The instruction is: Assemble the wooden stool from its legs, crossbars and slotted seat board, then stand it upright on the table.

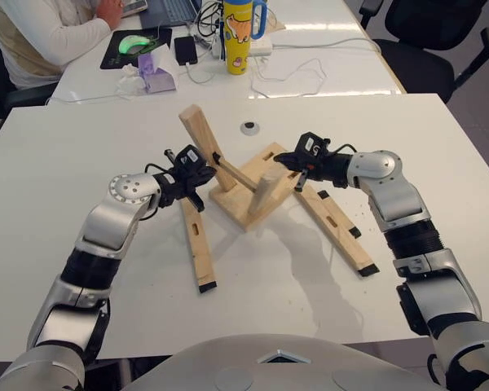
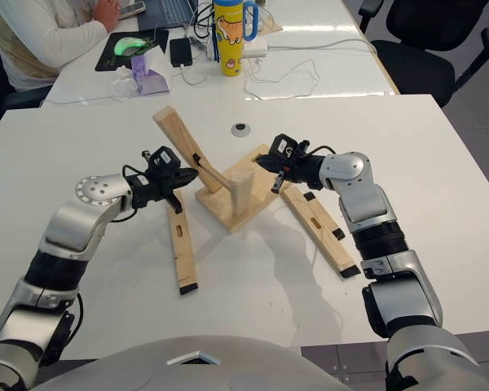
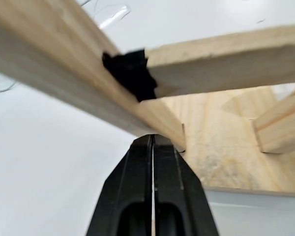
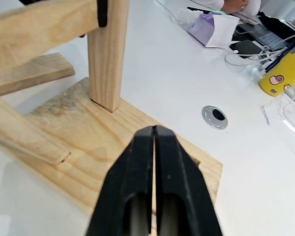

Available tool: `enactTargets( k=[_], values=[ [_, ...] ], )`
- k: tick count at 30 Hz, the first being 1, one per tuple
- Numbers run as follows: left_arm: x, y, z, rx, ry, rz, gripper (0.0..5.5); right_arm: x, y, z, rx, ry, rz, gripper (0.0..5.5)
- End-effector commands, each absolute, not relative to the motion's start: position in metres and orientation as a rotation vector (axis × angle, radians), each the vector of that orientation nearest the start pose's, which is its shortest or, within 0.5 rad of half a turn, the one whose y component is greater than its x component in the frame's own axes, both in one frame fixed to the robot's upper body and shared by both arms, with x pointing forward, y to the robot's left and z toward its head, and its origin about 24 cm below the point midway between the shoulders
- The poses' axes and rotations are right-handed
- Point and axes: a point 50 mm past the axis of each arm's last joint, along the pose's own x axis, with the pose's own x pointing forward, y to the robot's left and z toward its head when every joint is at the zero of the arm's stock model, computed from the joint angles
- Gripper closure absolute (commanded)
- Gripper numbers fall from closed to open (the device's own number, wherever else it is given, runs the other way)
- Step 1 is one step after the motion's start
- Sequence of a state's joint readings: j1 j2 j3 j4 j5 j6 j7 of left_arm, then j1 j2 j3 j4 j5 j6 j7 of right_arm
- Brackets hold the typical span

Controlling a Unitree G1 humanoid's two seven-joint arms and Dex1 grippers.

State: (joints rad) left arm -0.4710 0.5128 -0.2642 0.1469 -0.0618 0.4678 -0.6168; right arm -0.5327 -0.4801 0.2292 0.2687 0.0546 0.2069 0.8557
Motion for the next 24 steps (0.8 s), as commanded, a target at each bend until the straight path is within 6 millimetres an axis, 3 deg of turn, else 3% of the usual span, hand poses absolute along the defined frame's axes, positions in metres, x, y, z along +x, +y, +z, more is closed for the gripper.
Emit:
enactTargets(
  k=[1,6,9,14,17,24],
  values=[
    [0.380,0.159,0.121,0.588,0.211,-0.594,5.50,0.337,-0.154,0.110,-0.492,0.181,0.870,5.49],
    [0.415,0.143,0.173,0.457,-0.002,-0.448,5.50,0.346,-0.161,0.101,-0.555,0.230,0.740,5.49],
    [0.418,0.145,0.177,0.392,-0.024,-0.418,5.50,0.356,-0.177,0.094,-0.661,0.272,0.594,5.49],
    [0.411,0.161,0.144,0.383,0.037,-0.384,5.50,0.365,-0.206,0.083,-0.789,0.341,0.417,5.49],
    [0.402,0.173,0.121,0.376,0.100,-0.373,5.50,0.363,-0.212,0.073,-0.847,0.388,0.429,5.49],
    [0.347,0.194,0.058,0.327,0.397,-0.498,5.50,0.352,-0.213,0.053,-0.860,0.477,0.532,5.49]
  ],
)
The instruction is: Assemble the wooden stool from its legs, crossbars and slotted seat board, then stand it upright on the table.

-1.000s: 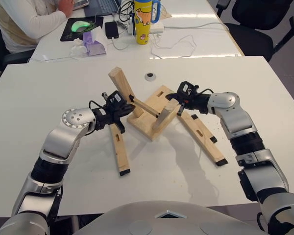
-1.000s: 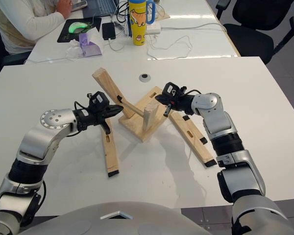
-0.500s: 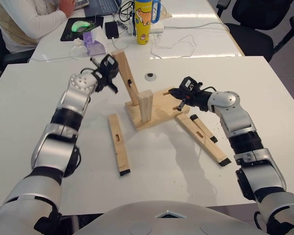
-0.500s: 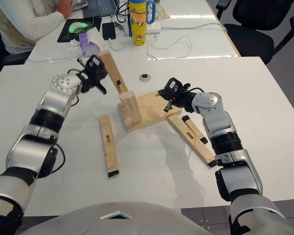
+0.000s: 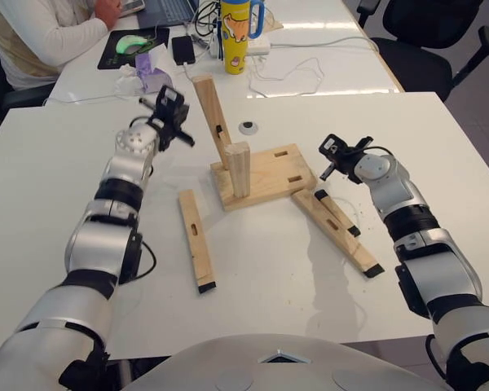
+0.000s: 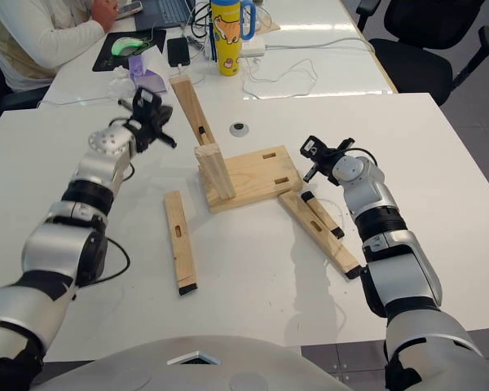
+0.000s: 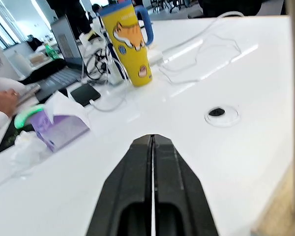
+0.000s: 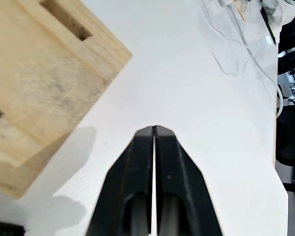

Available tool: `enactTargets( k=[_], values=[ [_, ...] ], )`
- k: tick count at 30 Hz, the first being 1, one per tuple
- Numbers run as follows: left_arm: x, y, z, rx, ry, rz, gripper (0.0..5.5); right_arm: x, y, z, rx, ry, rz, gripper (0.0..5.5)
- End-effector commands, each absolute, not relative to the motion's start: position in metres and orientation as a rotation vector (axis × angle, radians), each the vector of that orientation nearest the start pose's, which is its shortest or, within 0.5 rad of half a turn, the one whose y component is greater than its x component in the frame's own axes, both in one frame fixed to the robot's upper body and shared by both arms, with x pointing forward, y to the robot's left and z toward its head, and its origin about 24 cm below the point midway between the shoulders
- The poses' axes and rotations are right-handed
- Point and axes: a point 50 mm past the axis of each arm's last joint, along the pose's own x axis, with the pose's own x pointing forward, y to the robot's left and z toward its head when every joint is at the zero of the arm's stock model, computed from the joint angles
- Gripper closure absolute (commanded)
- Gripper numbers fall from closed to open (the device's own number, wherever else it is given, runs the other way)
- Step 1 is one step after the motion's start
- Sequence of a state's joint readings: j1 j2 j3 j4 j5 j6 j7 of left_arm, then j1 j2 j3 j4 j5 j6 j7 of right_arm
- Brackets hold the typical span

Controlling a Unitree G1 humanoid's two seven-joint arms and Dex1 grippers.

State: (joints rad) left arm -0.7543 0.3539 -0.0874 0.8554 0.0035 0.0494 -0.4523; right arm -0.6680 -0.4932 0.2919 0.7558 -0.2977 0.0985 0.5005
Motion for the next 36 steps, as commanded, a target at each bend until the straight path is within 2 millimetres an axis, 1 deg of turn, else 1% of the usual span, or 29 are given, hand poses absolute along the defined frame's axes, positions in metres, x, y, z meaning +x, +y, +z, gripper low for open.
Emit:
enactTargets(
  k=[1,3,6,8,10,13,16,19,22,25,27,29,31,33,34,36],
  values=[
    [0.336,0.190,0.053,0.287,0.444,-0.536,5.50,0.352,-0.214,0.051,-0.864,0.484,0.527,5.49],
    [0.320,0.177,0.053,0.204,0.484,-0.607,5.50,0.352,-0.217,0.048,-0.861,0.492,0.512,5.49],
    [0.301,0.160,0.059,0.187,0.496,-0.723,5.50,0.350,-0.217,0.041,-0.849,0.515,0.514,5.49],
    [0.287,0.146,0.066,0.170,0.496,-0.843,5.50,0.348,-0.216,0.037,-0.832,0.530,0.532,5.49],
    [0.273,0.136,0.071,0.183,0.505,-0.959,5.50,0.347,-0.213,0.034,-0.819,0.533,0.548,5.49],
    [0.261,0.132,0.069,0.256,0.551,-1.040,5.50,0.347,-0.208,0.034,-0.805,0.519,0.561,5.49],
    [0.255,0.131,0.065,0.298,0.582,-1.069,5.50,0.350,-0.203,0.036,-0.797,0.493,0.559,5.49],
    [0.257,0.128,0.057,0.300,0.598,-1.055,5.50,0.351,-0.199,0.037,-0.790,0.479,0.566,5.49],
    [0.263,0.122,0.047,0.275,0.618,-1.035,5.50,0.352,-0.197,0.038,-0.781,0.468,0.565,5.49],
    [0.269,0.116,0.041,0.271,0.622,-1.015,5.50,0.352,-0.197,0.039,-0.781,0.464,0.565,5.49],
    [0.273,0.114,0.034,0.294,0.637,-0.996,5.50,0.352,-0.196,0.040,-0.781,0.461,0.565,5.49],
    [0.283,0.116,0.027,0.341,0.645,-0.927,5.50,0.353,-0.195,0.040,-0.780,0.456,0.569,5.49],
    [0.302,0.128,0.024,0.454,0.623,-0.777,5.50,0.351,-0.192,0.041,-0.781,0.449,0.600,5.49],
    [0.319,0.142,0.027,0.591,0.575,-0.658,5.50,0.344,-0.181,0.045,-0.760,0.413,0.734,5.49],
    [0.325,0.147,0.031,0.632,0.546,-0.619,5.50,0.335,-0.169,0.050,-0.726,0.370,0.871,5.49],
    [0.336,0.154,0.039,0.666,0.495,-0.556,5.50,0.308,-0.144,0.068,-0.571,0.291,1.157,5.49]
  ],
)
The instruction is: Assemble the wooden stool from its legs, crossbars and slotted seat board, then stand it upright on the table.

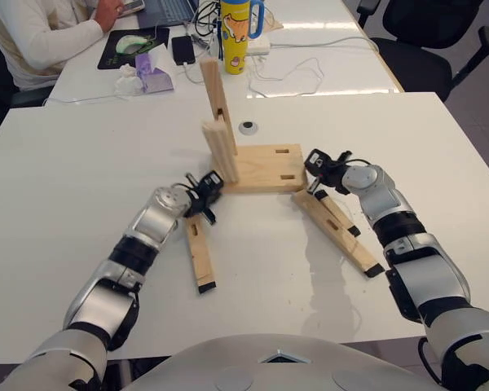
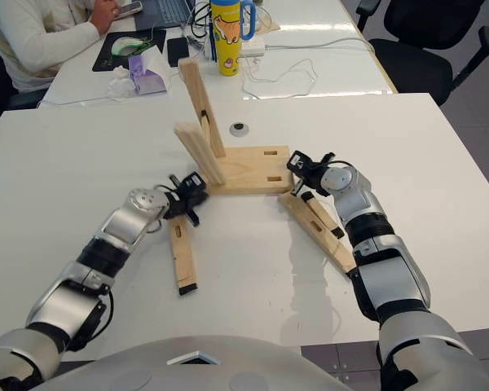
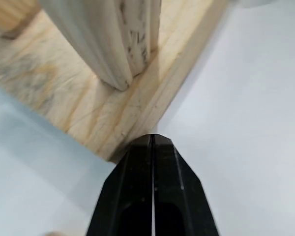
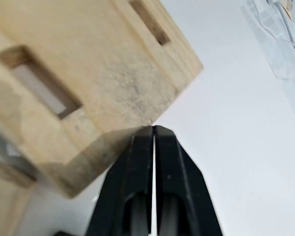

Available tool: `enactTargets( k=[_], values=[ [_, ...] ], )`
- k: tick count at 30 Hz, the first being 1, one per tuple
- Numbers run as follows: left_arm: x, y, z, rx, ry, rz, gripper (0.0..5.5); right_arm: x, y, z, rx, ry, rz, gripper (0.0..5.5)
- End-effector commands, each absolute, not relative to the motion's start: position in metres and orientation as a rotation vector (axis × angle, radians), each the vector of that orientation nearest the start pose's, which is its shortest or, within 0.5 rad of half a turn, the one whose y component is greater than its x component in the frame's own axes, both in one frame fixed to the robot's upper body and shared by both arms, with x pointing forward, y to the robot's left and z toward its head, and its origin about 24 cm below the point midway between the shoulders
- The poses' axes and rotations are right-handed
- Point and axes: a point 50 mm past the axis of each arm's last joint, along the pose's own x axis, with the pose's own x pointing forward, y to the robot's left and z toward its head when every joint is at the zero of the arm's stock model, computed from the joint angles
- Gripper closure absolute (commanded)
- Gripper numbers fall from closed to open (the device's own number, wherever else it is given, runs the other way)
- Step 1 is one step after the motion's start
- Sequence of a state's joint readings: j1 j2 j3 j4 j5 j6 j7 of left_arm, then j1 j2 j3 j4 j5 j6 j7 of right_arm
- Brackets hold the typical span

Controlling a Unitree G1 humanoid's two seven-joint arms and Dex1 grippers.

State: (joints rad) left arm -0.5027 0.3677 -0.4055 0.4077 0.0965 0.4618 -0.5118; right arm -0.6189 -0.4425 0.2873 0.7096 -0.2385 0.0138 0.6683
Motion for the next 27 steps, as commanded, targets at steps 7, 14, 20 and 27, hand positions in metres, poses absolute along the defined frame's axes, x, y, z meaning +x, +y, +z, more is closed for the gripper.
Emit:
enactTargets(
  k=[7,14,20,27],
  values=[
    [0.351,0.161,0.050,0.620,0.401,-0.444,5.50,0.325,-0.131,0.114,-0.483,0.130,1.047,5.49],
    [0.348,0.158,0.048,0.590,0.386,-0.441,5.50,0.365,-0.140,0.101,-0.690,0.191,0.660,5.49],
    [0.346,0.155,0.046,0.585,0.390,-0.453,5.50,0.366,-0.118,0.077,-0.849,0.271,0.644,5.49],
    [0.345,0.153,0.047,0.585,0.380,-0.453,5.50,0.353,-0.119,0.057,-0.887,0.483,0.770,5.49]
  ],
)
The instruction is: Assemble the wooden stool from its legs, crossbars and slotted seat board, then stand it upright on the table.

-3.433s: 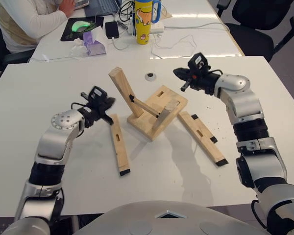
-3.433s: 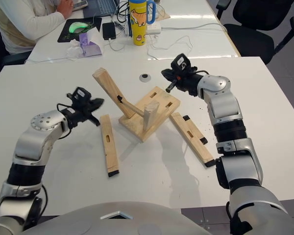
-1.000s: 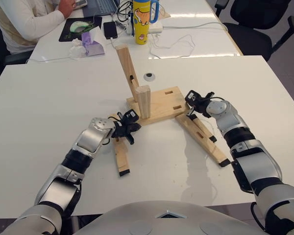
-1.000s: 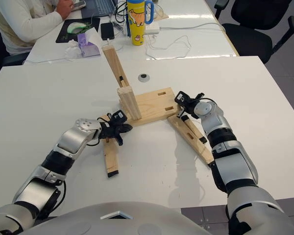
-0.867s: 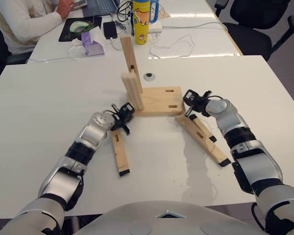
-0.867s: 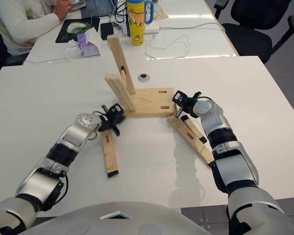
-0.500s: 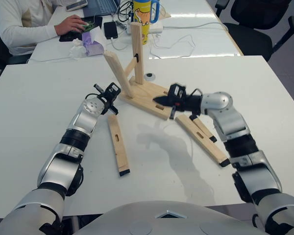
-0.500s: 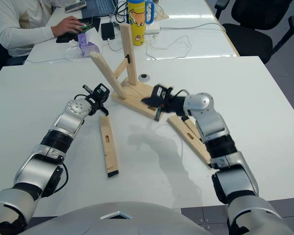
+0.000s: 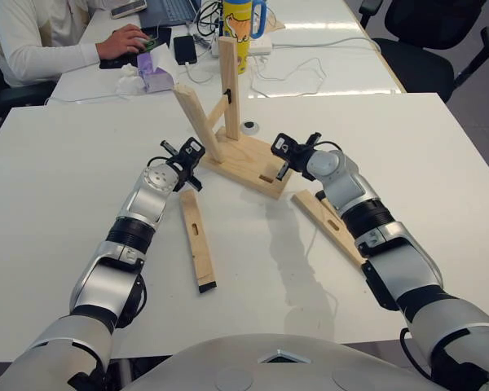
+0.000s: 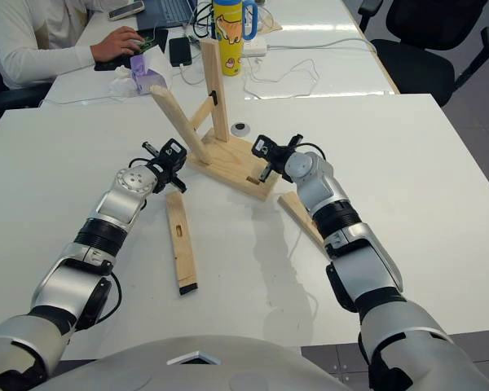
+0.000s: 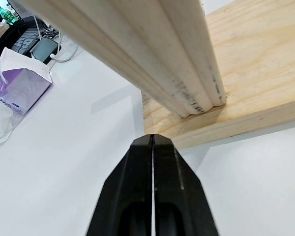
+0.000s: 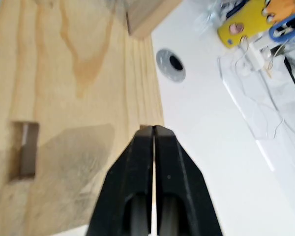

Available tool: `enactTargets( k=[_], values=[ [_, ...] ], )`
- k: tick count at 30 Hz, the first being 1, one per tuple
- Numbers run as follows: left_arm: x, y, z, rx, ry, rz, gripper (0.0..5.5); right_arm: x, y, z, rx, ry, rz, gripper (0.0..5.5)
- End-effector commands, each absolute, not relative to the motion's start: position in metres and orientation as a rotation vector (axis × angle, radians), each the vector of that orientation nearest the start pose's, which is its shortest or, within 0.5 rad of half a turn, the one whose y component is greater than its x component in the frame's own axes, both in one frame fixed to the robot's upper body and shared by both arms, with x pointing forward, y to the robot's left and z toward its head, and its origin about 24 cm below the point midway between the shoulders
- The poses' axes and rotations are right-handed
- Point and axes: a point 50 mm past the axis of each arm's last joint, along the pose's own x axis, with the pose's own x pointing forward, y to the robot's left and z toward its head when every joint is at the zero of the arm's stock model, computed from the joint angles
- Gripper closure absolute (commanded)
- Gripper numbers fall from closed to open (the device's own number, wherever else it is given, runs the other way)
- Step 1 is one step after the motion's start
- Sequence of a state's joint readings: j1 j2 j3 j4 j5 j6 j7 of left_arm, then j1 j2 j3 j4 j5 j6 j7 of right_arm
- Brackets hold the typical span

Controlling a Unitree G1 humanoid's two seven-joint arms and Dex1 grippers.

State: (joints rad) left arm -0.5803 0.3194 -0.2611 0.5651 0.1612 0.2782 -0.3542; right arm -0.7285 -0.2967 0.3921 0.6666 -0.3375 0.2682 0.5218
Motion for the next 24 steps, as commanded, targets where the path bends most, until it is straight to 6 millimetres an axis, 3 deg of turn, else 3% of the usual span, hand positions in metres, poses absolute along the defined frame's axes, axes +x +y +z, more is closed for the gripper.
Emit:
enactTargets(
  k=[1,4,8,13,16,19,21,24],
  values=[
    [0.344,0.153,0.048,0.585,0.379,-0.453,5.50,0.349,-0.119,0.052,-0.916,0.522,0.817,5.49],
    [0.344,0.152,0.048,0.584,0.376,-0.452,5.50,0.326,-0.121,0.038,-0.957,0.655,1.021,5.49],
    [0.344,0.151,0.049,0.584,0.372,-0.453,5.50,0.298,-0.122,0.033,-0.942,0.756,1.230,5.49],
    [0.344,0.151,0.048,0.582,0.372,-0.452,5.50,0.279,-0.105,0.053,-0.769,0.644,1.400,5.49],
    [0.341,0.152,0.045,0.578,0.380,-0.447,5.50,0.299,-0.095,0.081,-0.540,0.475,1.272,5.49],
    [0.338,0.153,0.042,0.574,0.386,-0.445,5.50,0.315,-0.102,0.096,-0.422,0.419,1.152,5.49],
    [0.337,0.153,0.041,0.570,0.389,-0.441,5.50,0.321,-0.108,0.100,-0.399,0.419,1.104,5.49],
    [0.335,0.154,0.041,0.566,0.391,-0.434,5.50,0.333,-0.128,0.100,-0.502,0.449,0.971,5.49]
  ],
)
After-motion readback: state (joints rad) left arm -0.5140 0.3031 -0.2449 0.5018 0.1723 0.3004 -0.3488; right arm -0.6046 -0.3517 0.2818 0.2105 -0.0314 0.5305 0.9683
